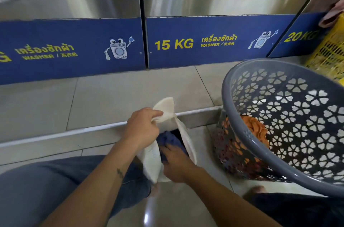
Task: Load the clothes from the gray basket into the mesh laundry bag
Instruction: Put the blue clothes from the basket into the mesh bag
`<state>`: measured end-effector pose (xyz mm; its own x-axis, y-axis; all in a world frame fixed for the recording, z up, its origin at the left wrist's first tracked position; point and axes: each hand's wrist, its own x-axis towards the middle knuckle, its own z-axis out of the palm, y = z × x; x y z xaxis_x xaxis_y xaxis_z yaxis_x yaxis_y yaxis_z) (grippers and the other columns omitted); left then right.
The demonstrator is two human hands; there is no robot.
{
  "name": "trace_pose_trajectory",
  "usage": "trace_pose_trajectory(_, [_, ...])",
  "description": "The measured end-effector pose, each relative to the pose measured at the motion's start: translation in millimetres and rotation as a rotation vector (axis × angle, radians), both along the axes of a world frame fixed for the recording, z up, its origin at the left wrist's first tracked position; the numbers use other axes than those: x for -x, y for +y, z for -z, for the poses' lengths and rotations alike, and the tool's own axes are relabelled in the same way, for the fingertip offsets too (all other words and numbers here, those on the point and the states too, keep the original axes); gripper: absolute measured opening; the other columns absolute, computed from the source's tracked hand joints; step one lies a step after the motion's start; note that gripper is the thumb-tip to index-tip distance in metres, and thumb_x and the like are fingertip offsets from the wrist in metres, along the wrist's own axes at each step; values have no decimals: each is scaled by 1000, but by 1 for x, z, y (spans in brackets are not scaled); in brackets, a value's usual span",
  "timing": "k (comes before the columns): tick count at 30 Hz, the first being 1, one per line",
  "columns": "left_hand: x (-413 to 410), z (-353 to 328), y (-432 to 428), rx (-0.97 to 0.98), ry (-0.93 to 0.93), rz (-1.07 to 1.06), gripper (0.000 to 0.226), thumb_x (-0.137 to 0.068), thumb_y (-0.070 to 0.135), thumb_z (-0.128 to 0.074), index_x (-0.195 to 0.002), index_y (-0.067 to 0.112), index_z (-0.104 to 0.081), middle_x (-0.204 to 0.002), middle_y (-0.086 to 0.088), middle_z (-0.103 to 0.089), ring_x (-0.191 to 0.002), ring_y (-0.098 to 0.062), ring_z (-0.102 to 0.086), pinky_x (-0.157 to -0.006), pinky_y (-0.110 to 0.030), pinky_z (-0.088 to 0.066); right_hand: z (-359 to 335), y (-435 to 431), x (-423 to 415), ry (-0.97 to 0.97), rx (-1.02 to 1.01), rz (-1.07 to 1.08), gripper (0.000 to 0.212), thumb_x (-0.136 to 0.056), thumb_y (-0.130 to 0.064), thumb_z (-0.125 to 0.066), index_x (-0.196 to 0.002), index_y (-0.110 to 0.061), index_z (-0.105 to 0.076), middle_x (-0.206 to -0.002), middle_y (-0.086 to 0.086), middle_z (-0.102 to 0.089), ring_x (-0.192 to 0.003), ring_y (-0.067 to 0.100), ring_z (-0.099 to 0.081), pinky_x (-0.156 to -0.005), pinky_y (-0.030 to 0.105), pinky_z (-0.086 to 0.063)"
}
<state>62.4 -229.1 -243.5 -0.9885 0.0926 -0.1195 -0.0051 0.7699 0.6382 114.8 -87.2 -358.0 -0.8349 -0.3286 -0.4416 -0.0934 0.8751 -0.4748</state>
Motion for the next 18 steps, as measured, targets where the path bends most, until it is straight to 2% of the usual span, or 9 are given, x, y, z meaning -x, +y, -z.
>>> trace_pose_trajectory(3, [1, 0, -3, -12, 24, 14, 47, -84, 2, -53, -122, 25, -69, -117, 2, -66, -109, -24, -59, -95, -35, -48, 1, 20, 14, -240, -196, 56, 75, -94, -52, -39, -159, -41, -3, -171, -2, 4, -155, 39, 6, -123, 56, -7])
trace_pose_trajectory(5, [2, -1, -3, -34, 40, 24, 45, -86, 3, -54, -121, 26, -70, -114, 4, -66, -106, -23, -60, -91, -31, -48, -5, 30, 22, -307, -244, 65, 82, -89, -64, -39, -157, -48, 4, -169, -5, 16, -154, 40, 12, -122, 58, -7])
trace_pose_trajectory(8, [2, -3, -3, -61, 65, 38, 45, -86, 2, -53, -120, 25, -71, -111, 5, -67, -103, -23, -60, -90, -30, -48, -17, 38, 29, -278, -305, 62, 88, -85, -70, -42, -157, -46, 2, -169, -2, 17, -154, 44, 6, -123, 59, -12])
trace_pose_trajectory(12, [-1, -3, -8, -59, 84, 24, 43, -86, 2, -54, -120, 23, -71, -118, 3, -68, -109, -23, -60, -96, -29, -46, -31, 46, 28, -244, -321, 16, 90, -86, -72, -43, -159, -40, -1, -170, -3, 8, -153, 44, 3, -120, 63, -11])
trace_pose_trajectory(18, [-6, -5, -6, -66, 73, -20, 43, -86, 5, -53, -120, 25, -71, -121, 3, -67, -109, -22, -61, -98, -32, -47, -61, 54, 11, -124, -227, -43, 77, -94, -51, -47, -160, -33, -11, -171, -1, -2, -155, 33, -8, -124, 47, -19])
